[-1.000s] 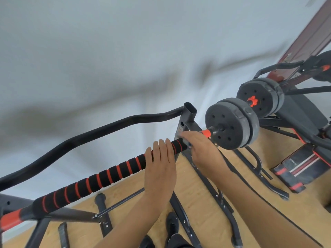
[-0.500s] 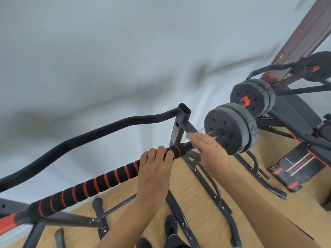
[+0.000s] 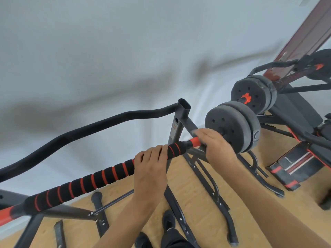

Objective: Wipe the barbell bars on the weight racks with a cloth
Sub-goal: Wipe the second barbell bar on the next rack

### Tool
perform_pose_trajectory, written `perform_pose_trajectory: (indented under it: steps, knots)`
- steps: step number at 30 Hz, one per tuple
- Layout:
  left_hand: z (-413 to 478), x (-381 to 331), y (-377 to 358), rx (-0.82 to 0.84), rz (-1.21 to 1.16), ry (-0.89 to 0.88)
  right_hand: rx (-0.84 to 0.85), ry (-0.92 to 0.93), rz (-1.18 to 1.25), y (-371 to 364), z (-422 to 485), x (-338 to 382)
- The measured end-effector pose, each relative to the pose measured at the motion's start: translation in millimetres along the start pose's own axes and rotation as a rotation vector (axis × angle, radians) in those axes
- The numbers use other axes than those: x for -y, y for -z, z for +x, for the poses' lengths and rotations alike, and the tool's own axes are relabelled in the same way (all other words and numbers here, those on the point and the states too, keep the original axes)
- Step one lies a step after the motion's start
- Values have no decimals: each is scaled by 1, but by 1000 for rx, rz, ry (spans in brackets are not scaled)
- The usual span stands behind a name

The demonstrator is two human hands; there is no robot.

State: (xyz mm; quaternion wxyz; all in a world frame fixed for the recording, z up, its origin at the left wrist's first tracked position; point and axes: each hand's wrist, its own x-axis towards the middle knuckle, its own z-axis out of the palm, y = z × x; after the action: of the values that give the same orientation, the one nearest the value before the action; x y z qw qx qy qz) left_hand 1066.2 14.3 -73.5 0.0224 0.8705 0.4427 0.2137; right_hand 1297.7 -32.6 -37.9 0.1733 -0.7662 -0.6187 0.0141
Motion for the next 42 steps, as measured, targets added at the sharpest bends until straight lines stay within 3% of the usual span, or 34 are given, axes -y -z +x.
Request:
perform_pose_trajectory:
  steps: [3,6,9,15,19,22,26,28,32,35,37,40,42]
  knots:
    - [3,1,1,-43,-39,12,-8,-160,-6,-7,7,11]
    - [4,-2,2,-51,-15,-7,-38,17,101,-24,-9,54]
    - [0,-4,3,-70,-1,-31,-2,156,123,-14,-15,48]
    - [-3,-5,-2,-206,14,-58,-46,-94,-37,0,-5,-11]
    - [-5,-7,-13,-302,60,-93,-35,10,152,-23,-20,56]
    - [-10,-4,-23,-344,44,-127,-65,96,178,-15,-29,50]
    - [-15,-6,-26,-304,24,-137,-137,-56,22,-2,-16,-12]
    - [-17,-3,-24,-266,1,-156,-176,-129,36,-6,-15,1]
    - [-18,3,-23,-267,-17,-203,-158,0,246,-22,-30,71]
    - [-18,-1,-21,-285,-27,-202,-107,44,232,-22,-34,54]
    - [-17,-2,-17,-297,-26,-222,-46,-16,108,-11,-18,24]
    - [-16,-2,-14,-326,-23,-244,131,-334,109,8,7,0]
    - [-15,-3,-15,-344,-18,-244,23,-258,36,0,0,16]
